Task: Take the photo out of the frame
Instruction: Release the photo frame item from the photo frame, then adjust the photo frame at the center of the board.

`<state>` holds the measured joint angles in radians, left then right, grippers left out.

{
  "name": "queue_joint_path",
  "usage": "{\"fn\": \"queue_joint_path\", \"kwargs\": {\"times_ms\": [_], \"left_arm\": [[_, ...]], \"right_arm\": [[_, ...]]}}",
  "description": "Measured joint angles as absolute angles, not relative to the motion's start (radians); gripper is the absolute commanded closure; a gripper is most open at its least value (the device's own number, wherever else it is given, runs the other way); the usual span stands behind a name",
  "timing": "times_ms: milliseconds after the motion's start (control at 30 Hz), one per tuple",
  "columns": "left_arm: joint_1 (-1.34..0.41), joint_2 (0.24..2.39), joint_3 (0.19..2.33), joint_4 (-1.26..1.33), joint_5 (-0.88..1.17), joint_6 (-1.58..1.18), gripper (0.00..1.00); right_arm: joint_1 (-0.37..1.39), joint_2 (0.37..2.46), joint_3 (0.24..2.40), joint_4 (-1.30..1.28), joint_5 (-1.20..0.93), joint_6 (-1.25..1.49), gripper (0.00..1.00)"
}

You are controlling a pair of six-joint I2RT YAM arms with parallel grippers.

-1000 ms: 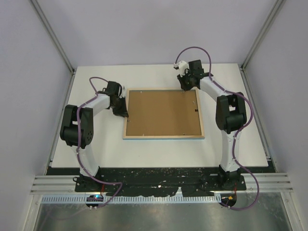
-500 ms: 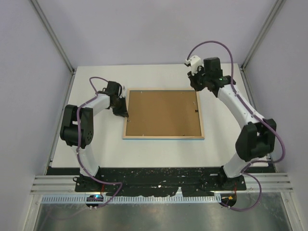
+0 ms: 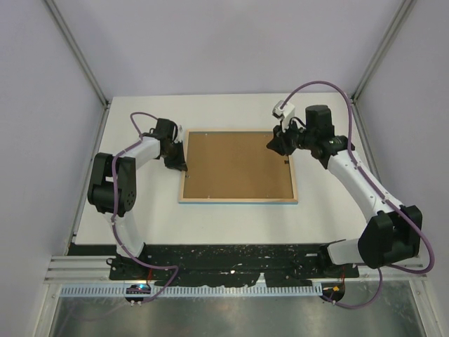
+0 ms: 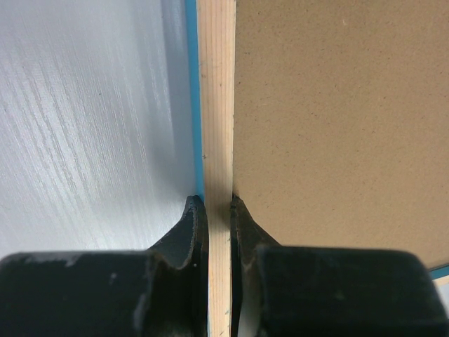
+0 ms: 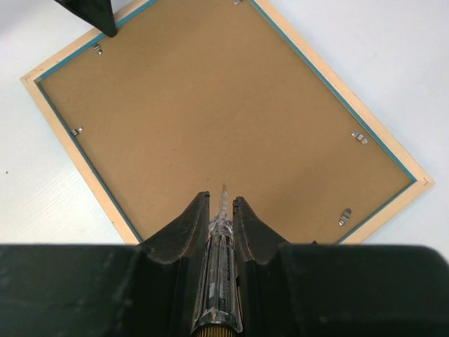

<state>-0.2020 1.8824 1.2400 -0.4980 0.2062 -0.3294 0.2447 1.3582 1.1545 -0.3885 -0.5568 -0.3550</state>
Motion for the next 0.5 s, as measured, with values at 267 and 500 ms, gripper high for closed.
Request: {"fn": "queue_joint_path", "kwargs": {"times_ms": [267, 500], "left_arm": [[-0.202, 1.884, 1.242, -0.499, 0.206, -0.329, 0.97], [-0.202, 1.884, 1.242, -0.500, 0.206, -0.329, 0.84]], "right_arm": [[0.245, 1.370, 1.143, -0.356, -0.624, -0.337, 0.92], [0.245, 1.373, 1.126, -0.340, -0.635, -0.326, 0.92]]}}
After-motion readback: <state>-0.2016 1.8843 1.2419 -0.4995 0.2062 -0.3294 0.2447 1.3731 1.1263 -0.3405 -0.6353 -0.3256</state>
